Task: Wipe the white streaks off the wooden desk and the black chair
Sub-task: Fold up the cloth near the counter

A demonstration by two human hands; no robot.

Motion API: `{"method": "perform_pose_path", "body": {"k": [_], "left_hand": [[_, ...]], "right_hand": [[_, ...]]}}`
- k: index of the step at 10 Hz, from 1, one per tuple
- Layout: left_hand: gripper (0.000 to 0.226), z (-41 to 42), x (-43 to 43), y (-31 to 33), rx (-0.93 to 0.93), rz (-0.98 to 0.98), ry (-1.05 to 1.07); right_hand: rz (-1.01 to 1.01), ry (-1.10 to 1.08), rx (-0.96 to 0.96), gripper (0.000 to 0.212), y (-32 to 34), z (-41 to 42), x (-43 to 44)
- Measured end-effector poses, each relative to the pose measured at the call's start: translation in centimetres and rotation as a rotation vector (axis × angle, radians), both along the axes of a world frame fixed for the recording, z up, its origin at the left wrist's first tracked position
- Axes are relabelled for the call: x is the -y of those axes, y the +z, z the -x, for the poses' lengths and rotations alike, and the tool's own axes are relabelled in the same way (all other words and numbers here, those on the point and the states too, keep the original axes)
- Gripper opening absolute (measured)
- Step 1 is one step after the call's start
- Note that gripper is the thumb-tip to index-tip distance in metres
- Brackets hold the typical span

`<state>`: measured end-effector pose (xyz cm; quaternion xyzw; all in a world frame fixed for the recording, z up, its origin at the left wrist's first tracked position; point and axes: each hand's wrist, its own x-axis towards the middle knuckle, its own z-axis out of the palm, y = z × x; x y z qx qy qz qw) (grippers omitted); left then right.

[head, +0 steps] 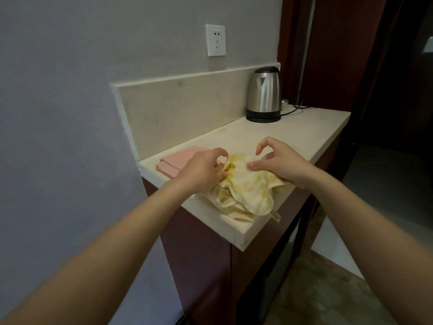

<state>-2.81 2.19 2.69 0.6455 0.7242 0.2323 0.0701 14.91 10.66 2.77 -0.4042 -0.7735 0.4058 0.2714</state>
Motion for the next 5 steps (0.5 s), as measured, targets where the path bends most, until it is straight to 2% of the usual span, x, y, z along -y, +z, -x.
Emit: {"method": "perform_pose_path", "body": {"k": [1, 2, 3, 4, 5], "left_hand": [[0.042, -0.2, -1.3, -1.2, -0.040, -0.052, 0.106], [0.038, -1.4, -1.4, -2.1, -0.196, -0.096, 0.258], [0.035, -2.4, -0.6, -2.4, -0.204, -0.116, 0.351], [0.031, -4.1, 1.2, -2.2, -0.156, -0.141, 0.498], [0.028, -5.3, 2.9, -2.1, -0.104, -0.174, 0.598]], "right_hand": [[-0.126, -0.032, 0.084, 0.038, -1.4, 0.4, -2.0], [-0.379, -0.005, 0.336, 0.031, -2.2, 0.3, -3.6], [-0.591, -0.018, 0.417, 0.028, -1.9, -0.3, -3.8], [-0.790, 0.029, 0.292, 0.026, -0.9, -0.9, -3.1], [-0.835, 0.154, 0.224, 0.026, -0.8, -0.6, -1.9]]}}
